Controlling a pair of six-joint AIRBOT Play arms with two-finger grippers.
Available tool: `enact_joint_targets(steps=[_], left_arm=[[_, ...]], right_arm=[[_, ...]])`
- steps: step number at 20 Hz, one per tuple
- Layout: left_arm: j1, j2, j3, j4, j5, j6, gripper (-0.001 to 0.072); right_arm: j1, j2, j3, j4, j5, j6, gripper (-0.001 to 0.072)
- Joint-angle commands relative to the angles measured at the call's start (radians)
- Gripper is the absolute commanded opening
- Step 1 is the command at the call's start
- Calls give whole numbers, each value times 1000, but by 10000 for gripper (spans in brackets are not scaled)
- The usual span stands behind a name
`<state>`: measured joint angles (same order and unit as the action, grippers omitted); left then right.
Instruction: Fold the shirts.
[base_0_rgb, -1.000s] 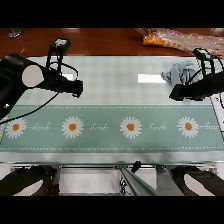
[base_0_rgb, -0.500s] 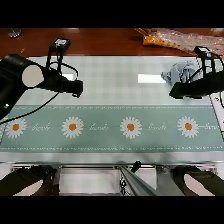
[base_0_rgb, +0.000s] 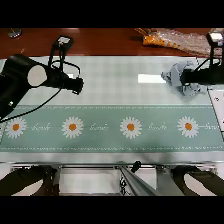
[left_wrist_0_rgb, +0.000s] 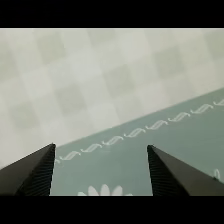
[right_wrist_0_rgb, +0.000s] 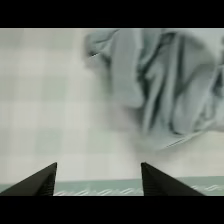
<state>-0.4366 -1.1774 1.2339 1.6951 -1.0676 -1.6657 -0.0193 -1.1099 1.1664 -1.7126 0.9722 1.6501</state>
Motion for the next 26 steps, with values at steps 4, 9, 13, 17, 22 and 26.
enact_joint_targets(steps=[4,9,13,17,22,26], left_arm=[[97,-6,14,51,98,30,705],[106,-7,14,32,76,30,704],[106,-18,14,14,72,30,704],[106,-21,14,14,72,30,704],[106,-21,14,14,72,30,704],[106,-19,33,14,56,31,704]], right_arm=[[-232,-262,196,-39,-72,74,597],[-353,-452,270,187,-72,30,608],[-349,-570,270,312,-82,-13,612],[-344,-661,270,389,-95,-18,612],[-345,-702,270,487,-101,-22,131],[-345,-598,326,554,-89,-126,27]])
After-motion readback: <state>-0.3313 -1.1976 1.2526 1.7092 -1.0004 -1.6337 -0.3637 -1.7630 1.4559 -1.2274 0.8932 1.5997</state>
